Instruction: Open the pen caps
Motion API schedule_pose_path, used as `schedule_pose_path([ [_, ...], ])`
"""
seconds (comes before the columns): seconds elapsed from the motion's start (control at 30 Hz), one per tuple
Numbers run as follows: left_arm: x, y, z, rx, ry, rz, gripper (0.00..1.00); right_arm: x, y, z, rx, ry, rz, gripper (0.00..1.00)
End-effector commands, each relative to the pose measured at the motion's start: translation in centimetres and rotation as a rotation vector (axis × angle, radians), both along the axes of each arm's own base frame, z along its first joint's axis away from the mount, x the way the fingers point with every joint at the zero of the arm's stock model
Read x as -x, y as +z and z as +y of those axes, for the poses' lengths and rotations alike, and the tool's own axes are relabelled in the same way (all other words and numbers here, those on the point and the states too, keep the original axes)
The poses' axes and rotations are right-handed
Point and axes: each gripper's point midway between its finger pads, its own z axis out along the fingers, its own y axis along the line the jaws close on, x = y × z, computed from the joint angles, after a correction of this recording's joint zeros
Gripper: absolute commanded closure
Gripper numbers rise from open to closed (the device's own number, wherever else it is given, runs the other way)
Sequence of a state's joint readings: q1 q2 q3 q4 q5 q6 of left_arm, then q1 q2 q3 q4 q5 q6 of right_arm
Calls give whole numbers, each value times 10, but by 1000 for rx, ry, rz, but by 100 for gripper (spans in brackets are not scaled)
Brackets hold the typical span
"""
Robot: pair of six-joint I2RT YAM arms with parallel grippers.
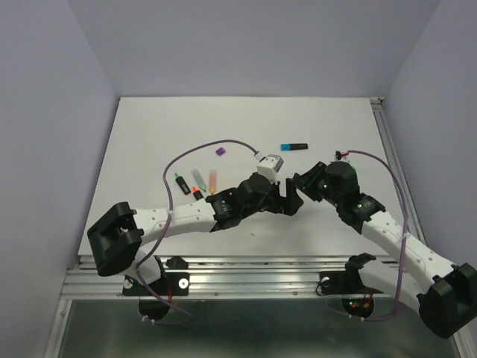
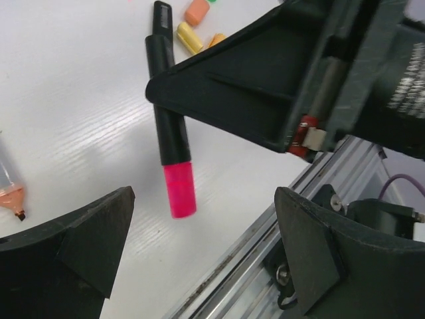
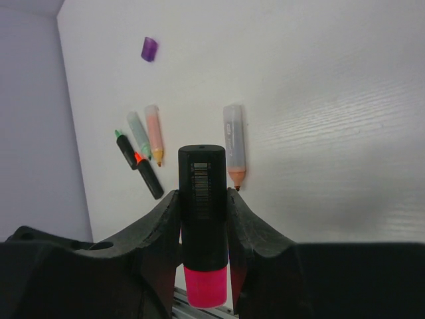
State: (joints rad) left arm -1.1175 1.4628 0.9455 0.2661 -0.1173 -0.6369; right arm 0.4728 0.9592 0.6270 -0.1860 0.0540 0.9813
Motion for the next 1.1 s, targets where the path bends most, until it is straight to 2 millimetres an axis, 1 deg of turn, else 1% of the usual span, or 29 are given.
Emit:
schedule_pose_path([
  [0.0,-9,0,-2,-48,-27,-38,1,-1,31,11,-79,33,-92,99],
  [0.1,-9,2,-3,-45,-29,-46,2,0,35,11,-84,36,-99,99],
  [0.17,-12,6,-3,-44,-22,-59,6,4,38,17,-101,72,-98,99],
  [0.3,-16,14,-7,-34,-20,-79,18,8,38,26,-125,127,-95,99],
  [0.33,-17,17,-8,-32,-24,-88,25,8,39,26,-127,128,-96,99],
  [0.43,-14,17,-14,-34,-58,-92,32,4,44,25,-136,109,-117,99],
  [0.57,-12,8,-15,-52,-72,-74,32,-4,56,20,-112,75,-151,99],
  [0.73,-11,5,-12,-62,-75,-73,32,-8,69,20,-110,72,-177,99],
  [0.9,-11,7,-13,-60,-77,-80,33,-8,69,24,-117,92,-172,99],
  [0.93,-11,8,-13,-60,-82,-84,37,-8,68,24,-117,92,-172,99],
  [0.97,-11,8,-14,-60,-82,-84,39,-8,68,25,-118,95,-170,99],
  [1.0,-11,8,-14,-63,-85,-87,45,-7,68,26,-119,99,-169,99],
  [1.07,-12,7,-14,-68,-82,-89,53,-8,69,26,-123,100,-172,99],
])
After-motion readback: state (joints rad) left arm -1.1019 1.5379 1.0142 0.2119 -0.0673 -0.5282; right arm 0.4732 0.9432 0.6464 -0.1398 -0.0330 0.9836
